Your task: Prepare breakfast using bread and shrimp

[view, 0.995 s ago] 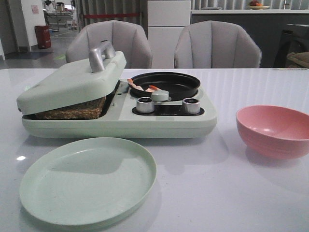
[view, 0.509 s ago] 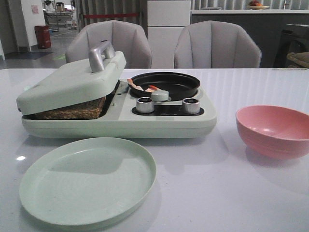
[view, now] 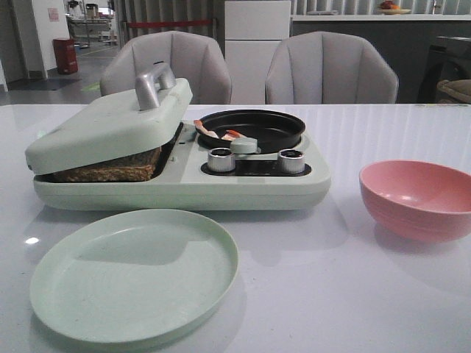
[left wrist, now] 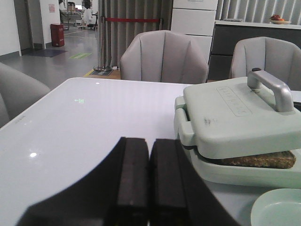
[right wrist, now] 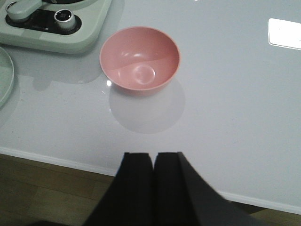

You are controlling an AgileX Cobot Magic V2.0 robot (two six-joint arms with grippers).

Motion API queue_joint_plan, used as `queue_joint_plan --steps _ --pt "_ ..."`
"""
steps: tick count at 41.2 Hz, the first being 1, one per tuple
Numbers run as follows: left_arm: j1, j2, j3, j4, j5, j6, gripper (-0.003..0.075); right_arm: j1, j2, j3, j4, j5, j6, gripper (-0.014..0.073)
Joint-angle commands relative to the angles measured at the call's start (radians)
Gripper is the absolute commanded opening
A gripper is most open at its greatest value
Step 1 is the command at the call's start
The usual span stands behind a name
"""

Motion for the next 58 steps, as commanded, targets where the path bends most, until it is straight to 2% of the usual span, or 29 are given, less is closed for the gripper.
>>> queue_joint_plan --steps 1,8,23,54,58 --pt "-0.002 -0.025 0.033 -0.007 -0.112 0.025 0.0101 0.001 0.009 -0.026 -0.018 -0.066 0.0 0.0084" --pt "-0.006 -0.025 0.033 -0.12 -0.143 0.168 0.0101 0.001 0.009 -0.026 -0.018 -0.066 0.0 0.0084" --pt "-0.065 -0.025 0.033 -0.129 -0.145 0.17 0.0101 0.001 0.009 -0.026 -0.018 -0.066 0.0 0.0084" --pt "-0.064 -0.025 0.033 -0.129 -0.145 0.17 0.0101 0.001 0.003 -0.024 -0.018 -0.069 0.0 0.0084" --pt "-0.064 -0.025 0.033 -0.129 -0.145 0.17 0.0101 -0.025 -0.041 0.01 -0.055 -0.106 -0.001 0.0084"
